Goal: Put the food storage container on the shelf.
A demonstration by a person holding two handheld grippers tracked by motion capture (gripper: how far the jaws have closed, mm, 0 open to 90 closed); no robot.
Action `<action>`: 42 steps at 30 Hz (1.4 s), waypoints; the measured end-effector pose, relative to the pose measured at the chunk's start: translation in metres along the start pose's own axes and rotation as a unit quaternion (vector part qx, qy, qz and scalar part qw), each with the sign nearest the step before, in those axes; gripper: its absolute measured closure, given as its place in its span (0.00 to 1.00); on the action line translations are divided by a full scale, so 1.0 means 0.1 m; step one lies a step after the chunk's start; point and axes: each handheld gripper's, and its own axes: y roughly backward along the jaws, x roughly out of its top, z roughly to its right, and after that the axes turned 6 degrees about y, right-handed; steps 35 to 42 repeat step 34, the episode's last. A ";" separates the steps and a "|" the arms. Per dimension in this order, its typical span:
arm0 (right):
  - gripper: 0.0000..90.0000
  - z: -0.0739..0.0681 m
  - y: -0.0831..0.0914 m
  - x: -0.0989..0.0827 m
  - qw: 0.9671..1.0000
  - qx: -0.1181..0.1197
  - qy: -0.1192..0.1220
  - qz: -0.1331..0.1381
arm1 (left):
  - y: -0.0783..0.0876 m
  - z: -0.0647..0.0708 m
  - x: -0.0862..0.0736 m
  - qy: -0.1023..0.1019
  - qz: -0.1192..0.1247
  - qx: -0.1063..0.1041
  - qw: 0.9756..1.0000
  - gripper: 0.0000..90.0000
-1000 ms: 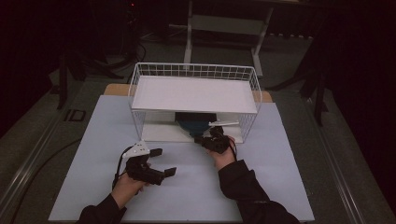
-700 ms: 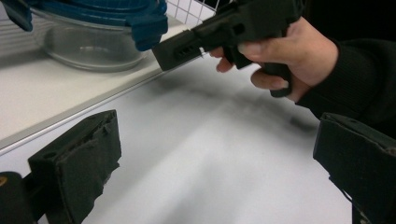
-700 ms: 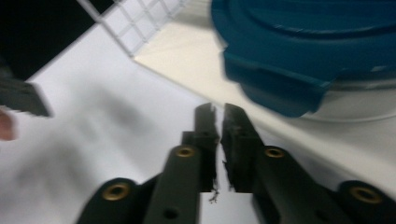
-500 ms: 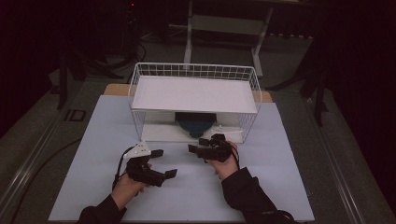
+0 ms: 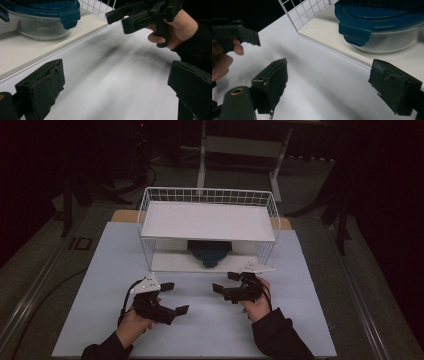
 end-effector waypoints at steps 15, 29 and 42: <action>0.16 -0.04 0.52 -0.25 0.999 -0.018 0.020 0.024 | 0.05 0.01 -0.03 -0.004 -0.003 0.000 1.000 0.01; 0.17 0.03 0.82 -0.57 0.999 -0.035 0.011 0.022 | 0.04 0.03 -0.06 -0.018 -0.006 0.000 1.000 0.01; 0.17 0.07 0.85 -0.60 0.999 -0.044 0.006 0.025 | 0.03 0.05 -0.06 -0.022 -0.006 -0.001 1.000 0.01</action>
